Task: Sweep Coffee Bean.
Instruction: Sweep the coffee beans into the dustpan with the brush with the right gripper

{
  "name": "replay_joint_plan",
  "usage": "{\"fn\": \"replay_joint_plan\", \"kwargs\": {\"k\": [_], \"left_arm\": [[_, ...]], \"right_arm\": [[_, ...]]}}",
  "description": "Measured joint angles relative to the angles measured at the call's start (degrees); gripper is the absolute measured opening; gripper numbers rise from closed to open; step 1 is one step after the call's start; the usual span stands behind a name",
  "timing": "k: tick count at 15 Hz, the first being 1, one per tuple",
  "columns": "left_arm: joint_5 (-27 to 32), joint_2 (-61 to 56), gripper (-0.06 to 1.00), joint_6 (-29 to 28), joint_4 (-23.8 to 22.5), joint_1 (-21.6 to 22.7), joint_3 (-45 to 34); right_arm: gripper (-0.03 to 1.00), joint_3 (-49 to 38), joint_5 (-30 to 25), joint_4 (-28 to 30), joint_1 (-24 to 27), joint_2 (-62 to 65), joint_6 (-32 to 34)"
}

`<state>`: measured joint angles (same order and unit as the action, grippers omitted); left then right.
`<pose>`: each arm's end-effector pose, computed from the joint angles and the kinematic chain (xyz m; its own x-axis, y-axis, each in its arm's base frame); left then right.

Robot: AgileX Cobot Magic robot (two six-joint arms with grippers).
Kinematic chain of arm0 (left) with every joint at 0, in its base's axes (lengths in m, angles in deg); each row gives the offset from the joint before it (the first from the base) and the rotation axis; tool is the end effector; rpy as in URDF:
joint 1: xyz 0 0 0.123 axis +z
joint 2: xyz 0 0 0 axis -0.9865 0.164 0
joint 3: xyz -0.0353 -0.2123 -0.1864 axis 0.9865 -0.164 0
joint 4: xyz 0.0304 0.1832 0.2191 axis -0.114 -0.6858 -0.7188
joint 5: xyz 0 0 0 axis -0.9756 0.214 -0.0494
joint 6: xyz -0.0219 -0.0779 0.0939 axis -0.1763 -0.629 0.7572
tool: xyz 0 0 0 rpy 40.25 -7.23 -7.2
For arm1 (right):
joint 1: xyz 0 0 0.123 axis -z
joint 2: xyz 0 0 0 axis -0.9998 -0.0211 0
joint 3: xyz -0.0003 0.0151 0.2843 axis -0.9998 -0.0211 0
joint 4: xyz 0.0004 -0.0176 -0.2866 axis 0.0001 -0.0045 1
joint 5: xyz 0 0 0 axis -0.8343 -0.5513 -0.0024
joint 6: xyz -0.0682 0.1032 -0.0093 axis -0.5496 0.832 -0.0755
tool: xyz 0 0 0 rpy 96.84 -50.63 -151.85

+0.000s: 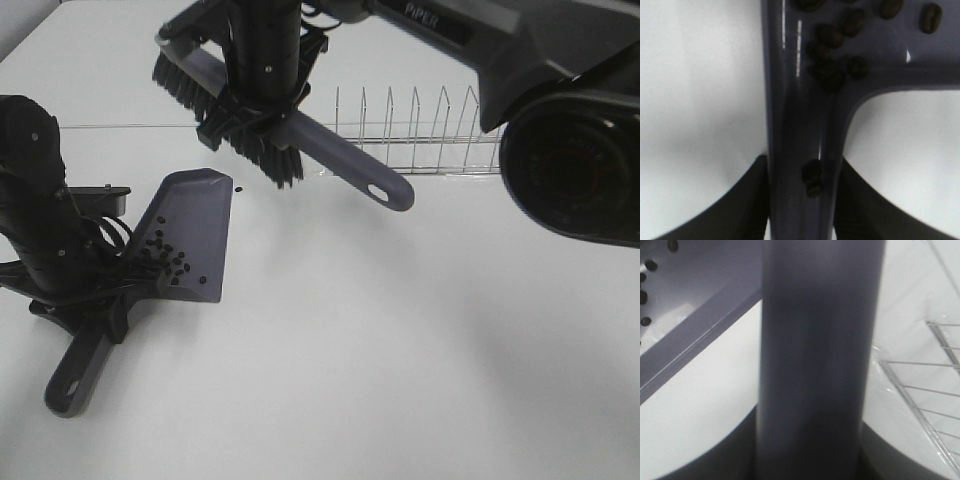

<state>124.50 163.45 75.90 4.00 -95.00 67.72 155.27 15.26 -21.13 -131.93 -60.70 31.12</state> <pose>0.3401 -0.0990 0.0329 -0.9998 0.0166 0.0095 0.0156 0.9958 -0.0903 0.4352 0.3770 0.2046 -0.5248 -0.7656 -0.3720 -0.7396 0.6265 -0.2459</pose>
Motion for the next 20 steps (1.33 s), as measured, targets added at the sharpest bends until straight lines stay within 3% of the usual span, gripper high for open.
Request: {"fn": "replay_joint_plan", "kwargs": {"k": [9,15,20], "left_arm": [[0.00,0.00,0.35,0.00,0.00,0.00,0.00],[0.06,0.11,0.35,-1.95,0.00,0.00,0.57],[-0.74,1.60,0.35,-2.98,0.23,0.00,4.13]], "right_arm": [[0.34,0.17,-0.11,2.75,0.57,2.75,5.21],[0.34,0.06,-0.17,-7.39,9.17,5.96,8.59],[0.34,-4.93,-0.11,-9.85,9.34,4.47,9.63]]}}
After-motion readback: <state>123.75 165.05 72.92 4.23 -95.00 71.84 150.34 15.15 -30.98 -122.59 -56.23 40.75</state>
